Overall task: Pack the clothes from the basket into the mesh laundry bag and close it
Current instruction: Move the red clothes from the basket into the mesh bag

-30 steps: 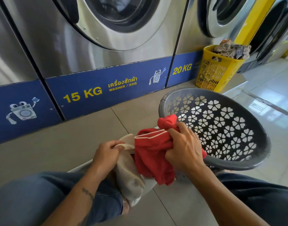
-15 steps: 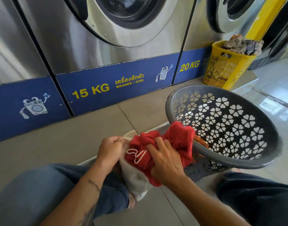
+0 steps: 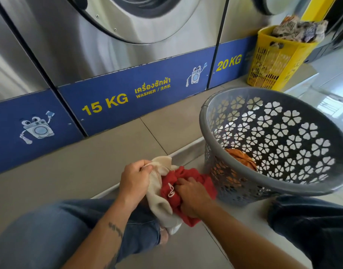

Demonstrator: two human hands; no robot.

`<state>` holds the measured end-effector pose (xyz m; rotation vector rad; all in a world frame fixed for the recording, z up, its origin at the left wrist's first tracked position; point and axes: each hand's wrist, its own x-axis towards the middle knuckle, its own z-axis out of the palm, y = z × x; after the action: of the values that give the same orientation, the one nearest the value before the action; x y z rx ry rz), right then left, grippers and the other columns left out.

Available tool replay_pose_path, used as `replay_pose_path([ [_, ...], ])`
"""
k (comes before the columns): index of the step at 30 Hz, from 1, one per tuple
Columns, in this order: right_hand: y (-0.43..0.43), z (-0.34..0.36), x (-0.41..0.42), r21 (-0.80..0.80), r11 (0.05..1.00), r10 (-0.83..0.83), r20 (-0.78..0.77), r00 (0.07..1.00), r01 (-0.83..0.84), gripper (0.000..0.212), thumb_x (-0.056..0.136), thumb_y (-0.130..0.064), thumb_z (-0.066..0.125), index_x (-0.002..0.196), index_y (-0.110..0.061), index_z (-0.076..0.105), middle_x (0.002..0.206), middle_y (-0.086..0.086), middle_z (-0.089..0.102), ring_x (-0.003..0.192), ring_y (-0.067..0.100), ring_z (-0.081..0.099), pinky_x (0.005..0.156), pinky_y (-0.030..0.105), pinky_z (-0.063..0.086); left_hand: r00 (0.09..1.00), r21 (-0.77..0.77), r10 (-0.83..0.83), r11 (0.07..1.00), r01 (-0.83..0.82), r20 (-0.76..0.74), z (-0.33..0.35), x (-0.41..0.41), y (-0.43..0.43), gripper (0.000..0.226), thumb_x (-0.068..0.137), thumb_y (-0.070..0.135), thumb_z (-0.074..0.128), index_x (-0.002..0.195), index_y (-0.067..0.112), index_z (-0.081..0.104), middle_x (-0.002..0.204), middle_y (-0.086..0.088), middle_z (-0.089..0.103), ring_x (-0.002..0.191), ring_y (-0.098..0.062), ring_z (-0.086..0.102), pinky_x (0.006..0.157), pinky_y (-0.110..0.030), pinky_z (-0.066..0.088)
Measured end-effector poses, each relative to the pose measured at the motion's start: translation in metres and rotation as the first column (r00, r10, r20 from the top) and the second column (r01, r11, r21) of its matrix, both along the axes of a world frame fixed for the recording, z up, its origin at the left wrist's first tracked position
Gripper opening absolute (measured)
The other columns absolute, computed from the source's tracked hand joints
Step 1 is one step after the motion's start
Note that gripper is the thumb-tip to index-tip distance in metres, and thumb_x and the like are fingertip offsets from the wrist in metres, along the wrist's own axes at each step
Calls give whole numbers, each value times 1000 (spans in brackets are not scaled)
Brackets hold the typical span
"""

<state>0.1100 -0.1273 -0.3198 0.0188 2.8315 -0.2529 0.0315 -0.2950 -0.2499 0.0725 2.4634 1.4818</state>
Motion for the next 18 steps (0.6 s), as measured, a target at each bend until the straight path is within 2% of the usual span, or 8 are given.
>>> replay_pose_path([
  [2, 2, 9, -7, -77, 997, 13, -13, 1000, -14, 48, 80, -28, 63, 128, -24, 61, 134, 1, 57, 120, 31, 49, 98, 44, 47, 999, -1, -27, 1000, 27, 33, -2, -2, 1, 18, 91, 22, 57, 87, 24, 75, 83, 4, 75, 84, -21, 70, 76, -43, 58],
  [3, 2, 16, -9, -171, 985, -16, -46, 999, 8, 44, 79, -28, 60, 122, -25, 64, 131, 1, 60, 120, 31, 51, 98, 43, 48, 998, -10, -51, 999, 51, 48, -2, -2, 2, 19, 91, 22, 57, 87, 25, 75, 83, 5, 75, 84, -20, 70, 77, -44, 58],
  [5, 0, 31, -14, -397, 914, -149, -127, 981, 88, 42, 75, -28, 52, 115, -26, 66, 123, 0, 66, 115, 29, 60, 92, 39, 52, 992, -50, -109, 992, 112, 59, 0, -2, 2, 19, 92, 21, 58, 85, 27, 75, 82, 5, 75, 84, -18, 70, 77, -41, 57],
  [7, -5, 37, -19, -505, 848, -280, -171, 945, 160, 44, 76, -32, 48, 116, -27, 66, 116, -2, 71, 107, 27, 65, 86, 34, 52, 985, -90, -160, 982, 165, 62, 1, -4, 0, 20, 91, 21, 58, 84, 29, 75, 80, 8, 75, 83, -16, 69, 76, -40, 55],
  [10, -21, 21, -23, -521, 815, -394, -179, 901, 253, 38, 76, -36, 53, 112, -28, 64, 108, -5, 69, 98, 23, 66, 78, 31, 50, 979, -102, -189, 975, 196, 74, 8, -9, -5, 22, 90, 19, 59, 84, 32, 76, 78, 9, 75, 82, -16, 70, 75, -39, 55],
  [13, -37, -17, -19, -335, 916, -279, -135, 951, 221, 46, 79, -44, 62, 123, -32, 57, 120, -2, 61, 104, 24, 61, 81, 40, 56, 983, -62, -160, 984, 166, 92, 9, -7, -6, 25, 92, 12, 59, 80, 26, 77, 76, 4, 75, 78, -17, 70, 69, -36, 54],
  [15, -36, -32, -19, -270, 937, -251, -74, 965, 222, 45, 82, -46, 60, 125, -31, 55, 123, 0, 59, 105, 27, 60, 80, 42, 56, 984, -54, -120, 990, 128, 134, 5, -5, -4, 26, 92, 10, 58, 83, 25, 77, 79, 3, 76, 81, -18, 71, 70, -34, 56],
  [18, -28, -29, -26, -381, 895, -249, 1, 968, 231, 52, 79, -49, 57, 128, -32, 49, 123, 0, 59, 109, 27, 59, 90, 43, 54, 990, -102, -34, 994, 48, 135, -4, -10, -2, 26, 90, 12, 56, 83, 27, 76, 80, 4, 75, 82, -21, 69, 73, -37, 56],
])
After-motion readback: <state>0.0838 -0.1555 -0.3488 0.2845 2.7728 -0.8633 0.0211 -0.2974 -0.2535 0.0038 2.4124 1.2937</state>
